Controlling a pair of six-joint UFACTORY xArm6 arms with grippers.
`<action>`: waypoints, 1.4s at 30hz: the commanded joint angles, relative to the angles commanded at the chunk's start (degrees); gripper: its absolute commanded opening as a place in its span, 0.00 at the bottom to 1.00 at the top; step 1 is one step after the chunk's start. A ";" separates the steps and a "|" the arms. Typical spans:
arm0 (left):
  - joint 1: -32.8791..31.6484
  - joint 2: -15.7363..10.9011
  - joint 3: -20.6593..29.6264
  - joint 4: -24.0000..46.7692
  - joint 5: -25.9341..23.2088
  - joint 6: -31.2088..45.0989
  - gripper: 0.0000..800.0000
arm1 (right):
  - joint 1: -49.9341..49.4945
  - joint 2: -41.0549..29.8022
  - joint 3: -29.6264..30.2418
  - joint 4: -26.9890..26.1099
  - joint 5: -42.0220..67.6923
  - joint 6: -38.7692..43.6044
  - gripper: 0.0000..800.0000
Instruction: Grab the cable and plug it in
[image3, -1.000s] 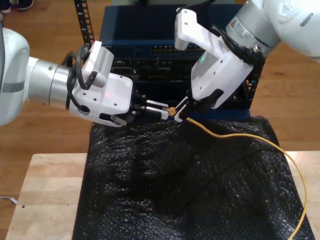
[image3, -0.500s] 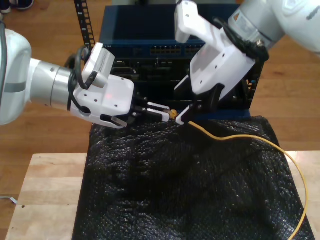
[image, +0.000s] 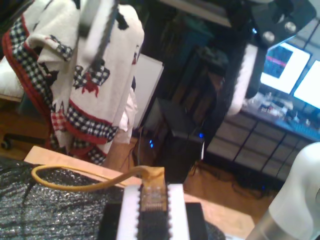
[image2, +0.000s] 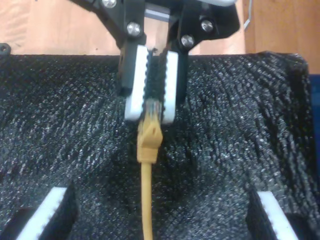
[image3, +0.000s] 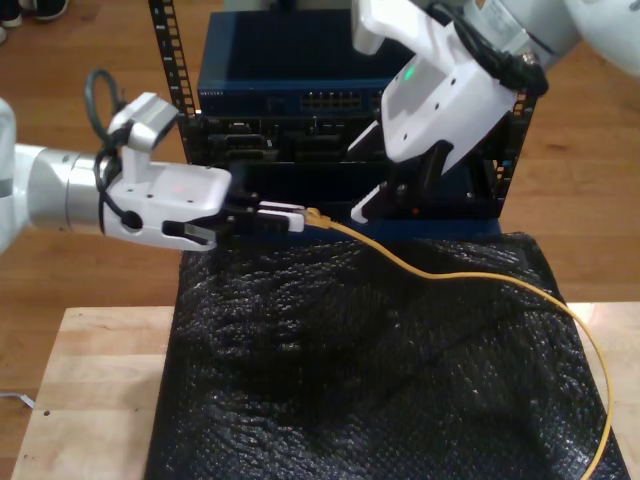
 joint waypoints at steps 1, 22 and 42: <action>0.00 0.44 0.00 -0.62 0.79 -0.35 0.02 | 0.09 -0.70 0.09 0.00 0.00 -1.05 0.99; -0.26 7.65 -0.97 -6.15 14.33 -8.18 0.02 | 5.27 -19.87 14.86 0.00 -11.78 -17.05 0.96; -0.79 11.78 -1.76 -9.76 26.73 -8.18 0.02 | 17.14 -28.48 27.60 -0.18 -33.93 -22.42 0.96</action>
